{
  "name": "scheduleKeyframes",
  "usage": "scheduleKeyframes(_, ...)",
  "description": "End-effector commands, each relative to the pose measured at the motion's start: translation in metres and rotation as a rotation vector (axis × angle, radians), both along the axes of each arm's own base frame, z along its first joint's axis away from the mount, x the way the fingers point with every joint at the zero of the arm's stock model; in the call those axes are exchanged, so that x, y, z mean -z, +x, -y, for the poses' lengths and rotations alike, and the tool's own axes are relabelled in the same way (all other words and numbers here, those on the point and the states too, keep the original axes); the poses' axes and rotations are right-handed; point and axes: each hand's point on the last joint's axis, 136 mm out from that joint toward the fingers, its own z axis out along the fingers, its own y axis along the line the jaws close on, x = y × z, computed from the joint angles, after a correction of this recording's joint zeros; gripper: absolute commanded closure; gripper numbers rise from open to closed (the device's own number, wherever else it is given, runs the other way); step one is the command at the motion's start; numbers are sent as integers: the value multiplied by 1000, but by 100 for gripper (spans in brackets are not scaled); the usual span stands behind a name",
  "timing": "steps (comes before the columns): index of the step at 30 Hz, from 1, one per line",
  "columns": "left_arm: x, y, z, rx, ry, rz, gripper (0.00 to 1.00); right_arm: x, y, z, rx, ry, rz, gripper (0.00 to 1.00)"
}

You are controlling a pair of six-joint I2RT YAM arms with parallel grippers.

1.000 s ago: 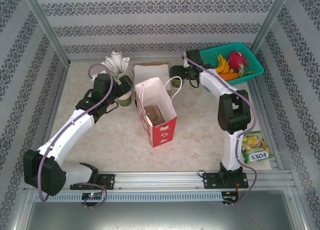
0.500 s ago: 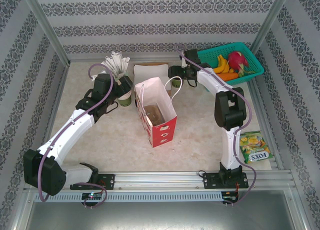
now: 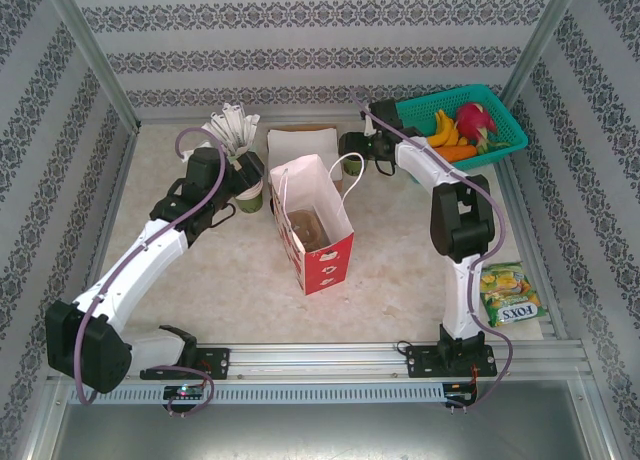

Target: Pack the takeout coffee

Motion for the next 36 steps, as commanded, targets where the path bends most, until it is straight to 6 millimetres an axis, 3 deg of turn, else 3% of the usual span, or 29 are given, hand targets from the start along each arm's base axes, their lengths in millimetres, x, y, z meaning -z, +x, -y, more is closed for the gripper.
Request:
scheduleKeyframes(1, -10, -7, -1, 4, 20, 17, 0, -8, -16, 13, 32, -1, -20, 17)
scheduleKeyframes(13, -28, -9, 5, 76, 57, 73, 0, -10, -86, 25, 54, 55, -74, 18)
scheduleKeyframes(27, -30, -9, 9, 108, 67, 78, 0, -6, -178, 44, 54, 50, -170, 18)
scheduleKeyframes(36, -29, -8, 14, 131, 56, 85, 0, 2, -228, 46, 18, 22, -175, 17)
